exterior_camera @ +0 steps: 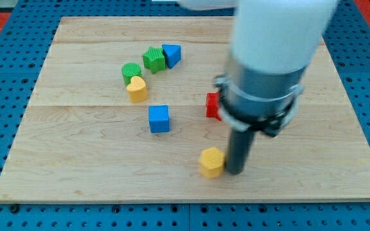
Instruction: Push the yellow heart to the left of the hexagon
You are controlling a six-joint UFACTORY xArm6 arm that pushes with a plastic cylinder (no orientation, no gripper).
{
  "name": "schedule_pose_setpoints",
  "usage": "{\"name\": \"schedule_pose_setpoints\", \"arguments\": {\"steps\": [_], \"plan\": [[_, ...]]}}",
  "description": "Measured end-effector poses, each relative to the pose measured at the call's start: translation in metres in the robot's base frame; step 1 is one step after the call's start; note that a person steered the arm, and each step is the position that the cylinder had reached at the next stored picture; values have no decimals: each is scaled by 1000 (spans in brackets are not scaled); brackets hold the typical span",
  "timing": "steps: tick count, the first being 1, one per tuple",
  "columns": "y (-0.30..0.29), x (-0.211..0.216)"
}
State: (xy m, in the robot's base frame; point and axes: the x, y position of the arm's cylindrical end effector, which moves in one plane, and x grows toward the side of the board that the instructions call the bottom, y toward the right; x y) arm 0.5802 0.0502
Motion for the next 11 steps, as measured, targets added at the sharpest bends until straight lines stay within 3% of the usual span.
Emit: {"name": "schedule_pose_setpoints", "arguments": {"steps": [1,4,5,6,8,10,11], "plan": [[-35,6],[-52,-114],[-66,-182],[-129,-190],[-236,-141],[-177,-61],[-236,-49]]}}
